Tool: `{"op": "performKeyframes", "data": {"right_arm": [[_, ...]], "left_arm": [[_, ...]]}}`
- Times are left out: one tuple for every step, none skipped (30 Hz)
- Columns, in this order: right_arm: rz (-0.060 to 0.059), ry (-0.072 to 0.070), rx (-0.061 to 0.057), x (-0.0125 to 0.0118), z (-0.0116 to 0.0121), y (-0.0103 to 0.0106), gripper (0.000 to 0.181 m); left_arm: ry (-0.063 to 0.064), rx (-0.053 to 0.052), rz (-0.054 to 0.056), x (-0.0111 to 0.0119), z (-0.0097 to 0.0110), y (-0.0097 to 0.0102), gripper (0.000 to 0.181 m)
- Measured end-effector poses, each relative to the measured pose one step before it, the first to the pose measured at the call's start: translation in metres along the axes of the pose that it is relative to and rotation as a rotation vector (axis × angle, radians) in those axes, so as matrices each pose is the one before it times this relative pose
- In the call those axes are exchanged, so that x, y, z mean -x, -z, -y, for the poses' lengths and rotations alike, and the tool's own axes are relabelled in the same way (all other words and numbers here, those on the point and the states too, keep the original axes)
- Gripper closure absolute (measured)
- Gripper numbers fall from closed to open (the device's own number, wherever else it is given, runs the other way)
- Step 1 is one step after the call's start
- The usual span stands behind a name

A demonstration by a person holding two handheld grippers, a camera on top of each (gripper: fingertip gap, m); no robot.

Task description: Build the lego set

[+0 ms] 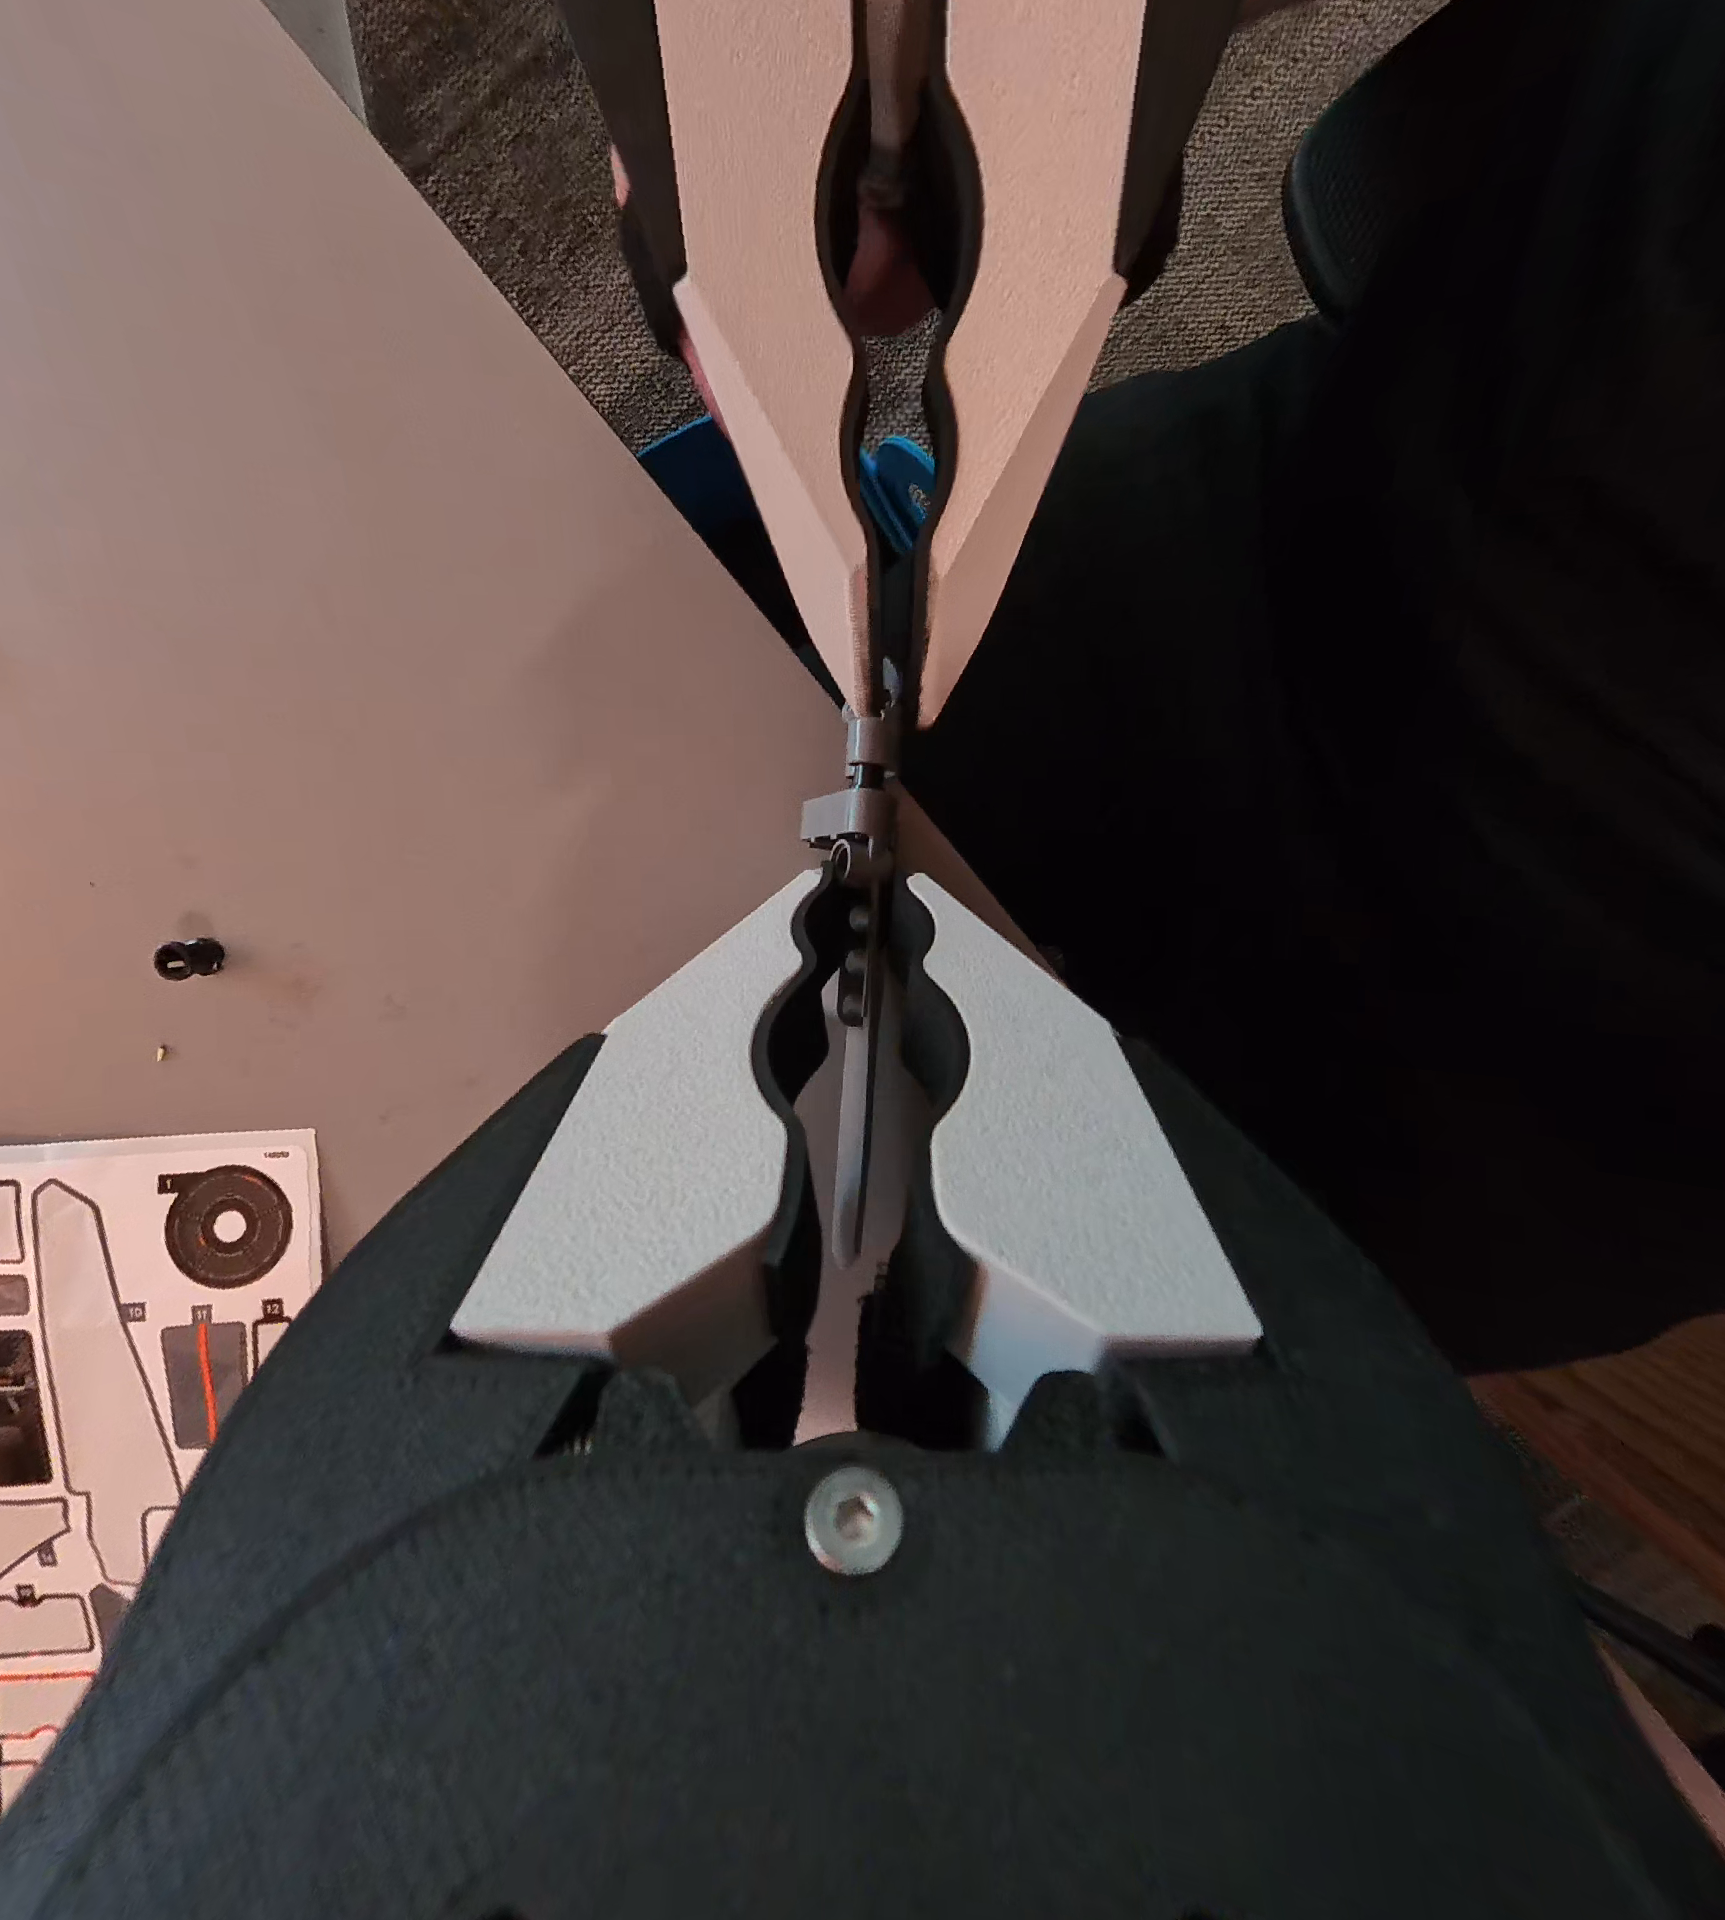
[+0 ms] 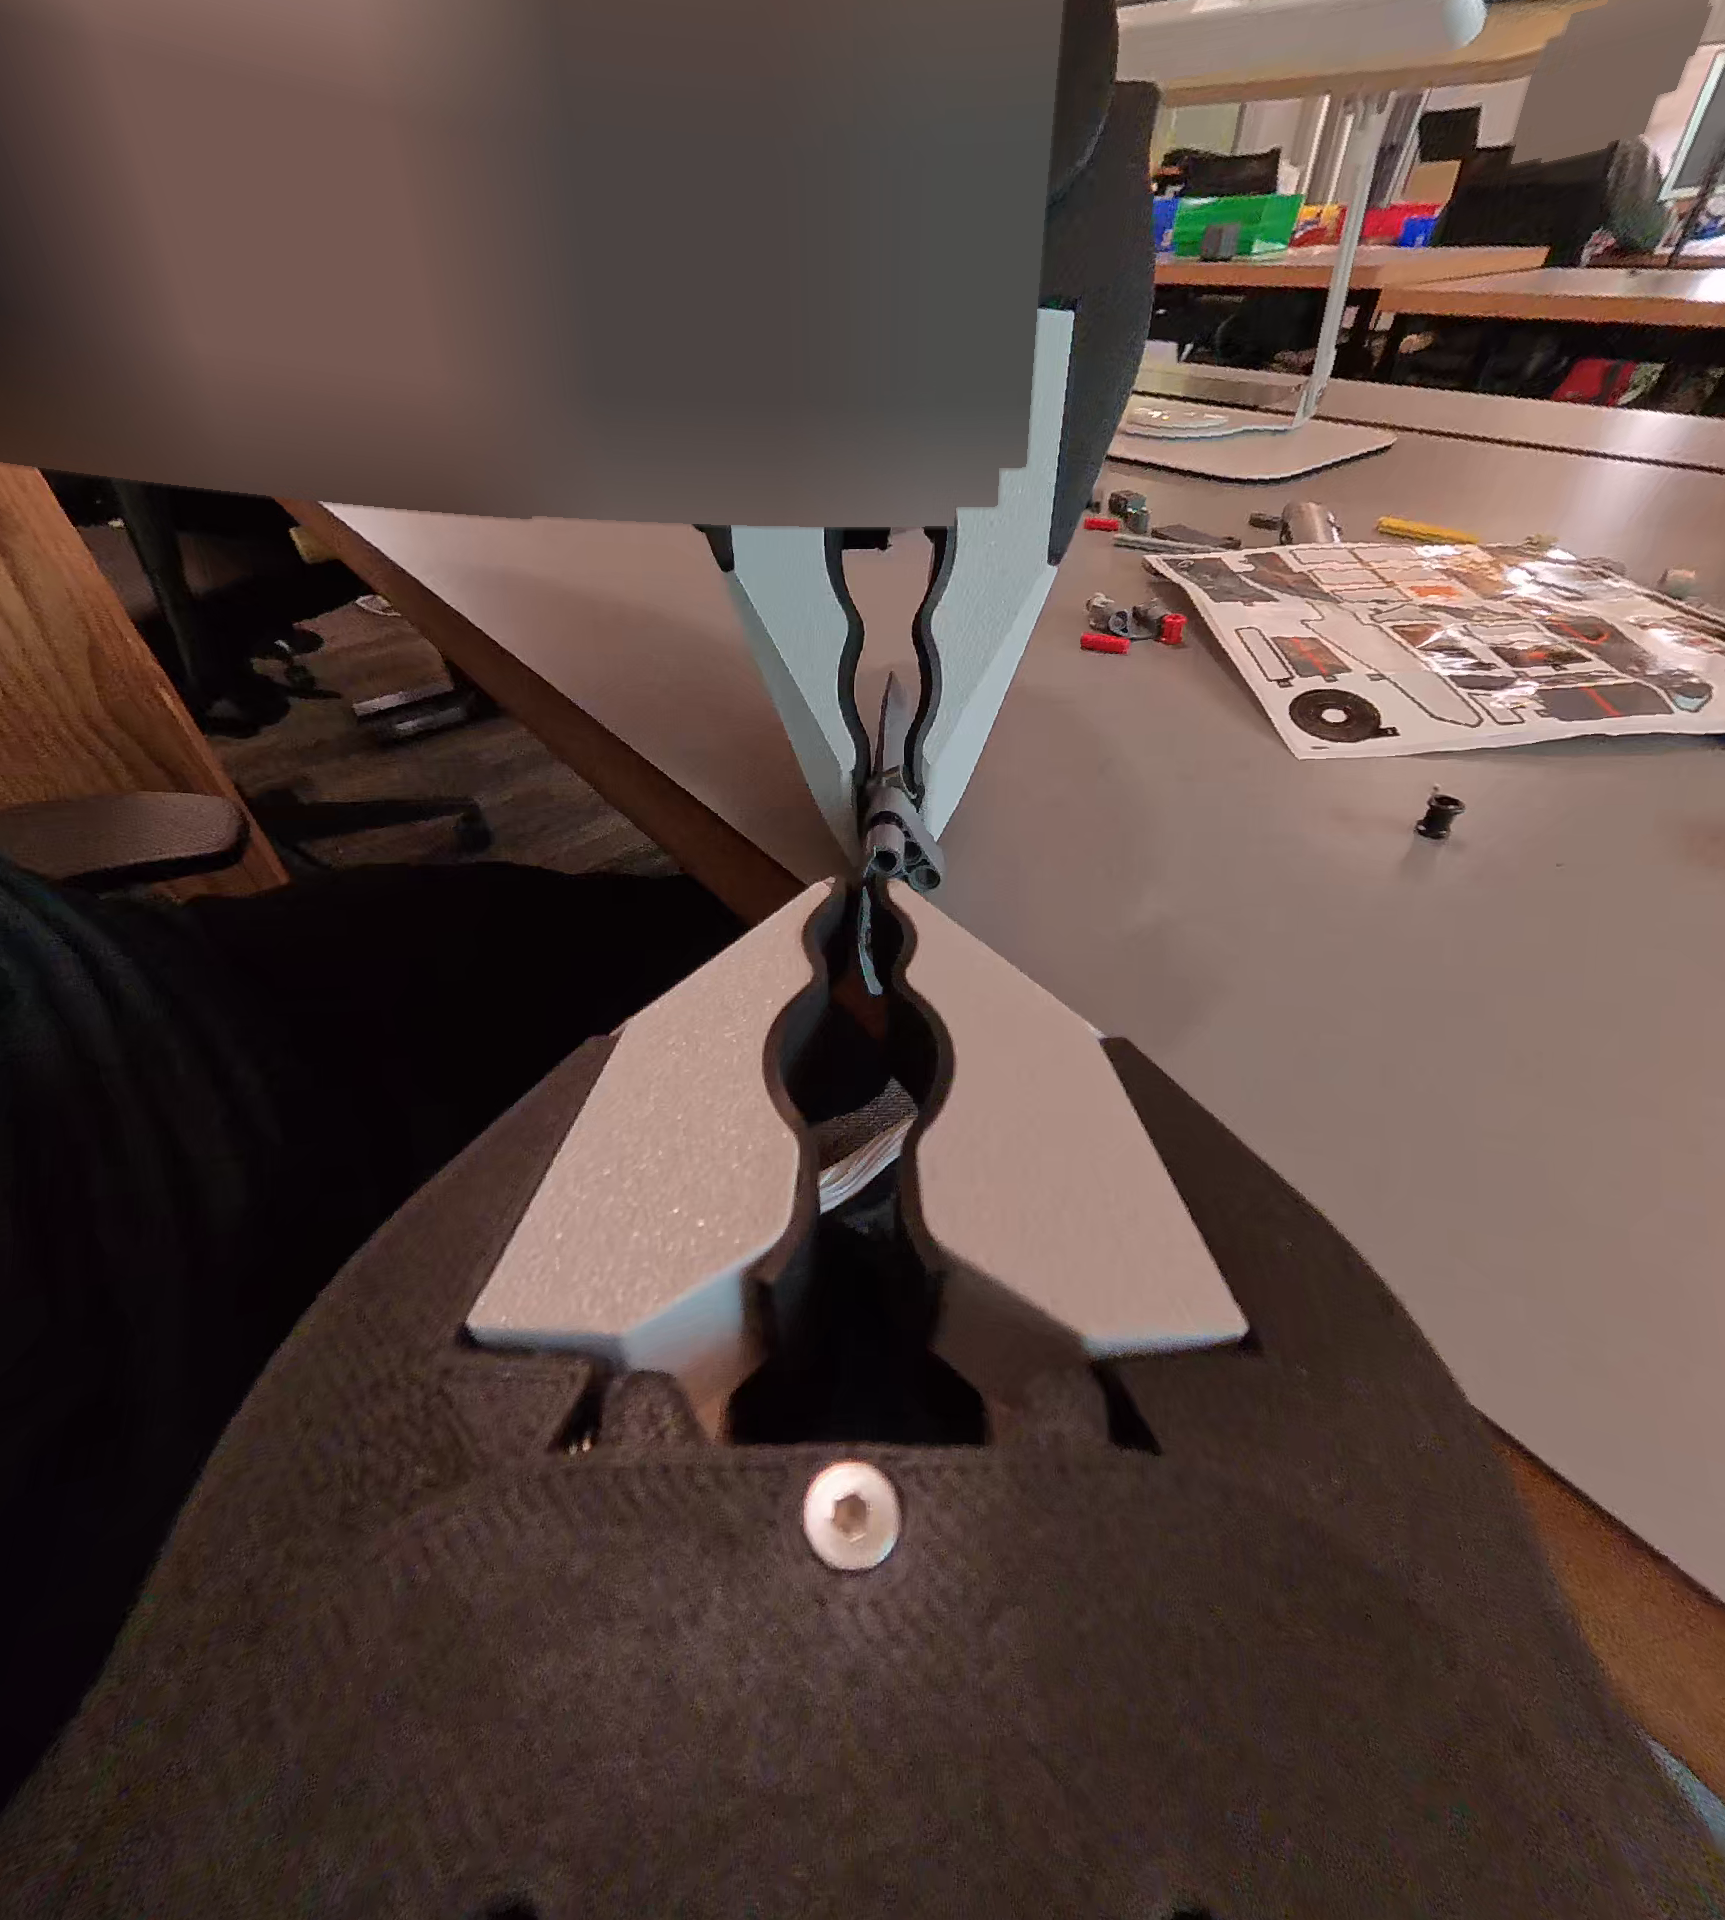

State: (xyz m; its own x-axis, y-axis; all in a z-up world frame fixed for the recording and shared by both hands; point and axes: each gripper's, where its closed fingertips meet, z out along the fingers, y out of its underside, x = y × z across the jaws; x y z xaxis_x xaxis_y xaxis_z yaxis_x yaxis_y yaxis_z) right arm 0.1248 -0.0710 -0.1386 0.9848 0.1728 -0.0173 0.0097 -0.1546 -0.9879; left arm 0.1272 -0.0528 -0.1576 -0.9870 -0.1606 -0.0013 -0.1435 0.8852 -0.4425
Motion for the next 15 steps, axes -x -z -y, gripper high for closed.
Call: {"op": "performKeyframes", "data": {"right_arm": [[-0.0116, 0.0024, -0.0094, -0.00143, 0.00150, 0.00200, 0.179], [-0.0053, -0.0057, -0.0181, -0.00148, 0.00314, 0.00303, 0.176], [-0.0006, -0.0076, -0.0176, -0.00088, 0.00322, 0.00257, 0.175], [-0.0048, 0.0022, -0.0081, -0.00093, 0.00184, 0.00136, 0.175], [-0.0039, 0.0111, -0.0014, -0.00032, 0.00029, -0.00014, 0.174], [0.0031, 0.0072, -0.0001, 0.00072, -0.00065, -0.00151, 0.173], [0.0025, -0.0012, 0.0004, 0.00015, -0.00117, -0.00197, 0.174], [-0.0011, -0.0048, 0.0059, -0.00077, -0.00209, -0.00191, 0.174], [-0.0004, -0.0043, 0.0039, -0.00067, -0.00170, -0.00113, 0.175], [0.0015, -0.0052, 0.0000, -0.00006, -0.00071, -0.00079, 0.175], [0.0012, -0.0023, -0.0032, 0.00011, -0.00005, -0.00025, 0.175], [0.0005, 0.0016, -0.0030, 0.00000, 0.00008, 0.00006, 0.176], [0.0016, -0.0027, -0.0025, -0.00006, 0.00003, 0.00007, 0.176], [0.0031, -0.0057, -0.0006, 0.00022, 0.00010, -0.00004, 0.176], [0.0009, 0.0009, 0.0009, 0.00027, -0.00003, 0.00004, 0.176]], "left_arm": [[0.0011, -0.0020, -0.0022, 0.00017, -0.00001, 0.00000, 0.177], [0.0012, -0.0024, 0.0003, 0.00018, 0.00023, -0.00022, 0.176], [0.0051, -0.0028, -0.0010, 0.00023, 0.00032, -0.00016, 0.176], [0.0026, -0.0026, -0.0008, 0.00022, 0.00031, -0.00026, 0.177], [0.0010, -0.0021, 0.0000, 0.00033, 0.00031, -0.00026, 0.177], [0.0023, -0.0012, -0.0004, 0.00032, 0.00053, -0.00026, 0.177], [0.0003, -0.0007, 0.0003, 0.00037, 0.00029, -0.00026, 0.177], [0.0006, -0.0001, -0.0006, 0.00023, 0.00020, -0.00021, 0.177], [0.0019, -0.0027, 0.0008, 0.00029, 0.00034, -0.00017, 0.176], [0.0000, -0.0016, 0.0017, 0.00012, 0.00020, -0.00033, 0.176], [-0.0006, -0.0004, 0.0002, -0.00003, 0.00004, -0.00002, 0.176], [0.0025, -0.0018, -0.0013, -0.00004, 0.00021, -0.00010, 0.176], [0.0017, -0.0007, -0.0007, -0.00001, 0.00013, -0.00006, 0.176], [0.0004, 0.0007, 0.0000, -0.00006, 0.00007, -0.00004, 0.176], [-0.0019, 0.0032, -0.0002, -0.00014, 0.00028, -0.00004, 0.176]]}}
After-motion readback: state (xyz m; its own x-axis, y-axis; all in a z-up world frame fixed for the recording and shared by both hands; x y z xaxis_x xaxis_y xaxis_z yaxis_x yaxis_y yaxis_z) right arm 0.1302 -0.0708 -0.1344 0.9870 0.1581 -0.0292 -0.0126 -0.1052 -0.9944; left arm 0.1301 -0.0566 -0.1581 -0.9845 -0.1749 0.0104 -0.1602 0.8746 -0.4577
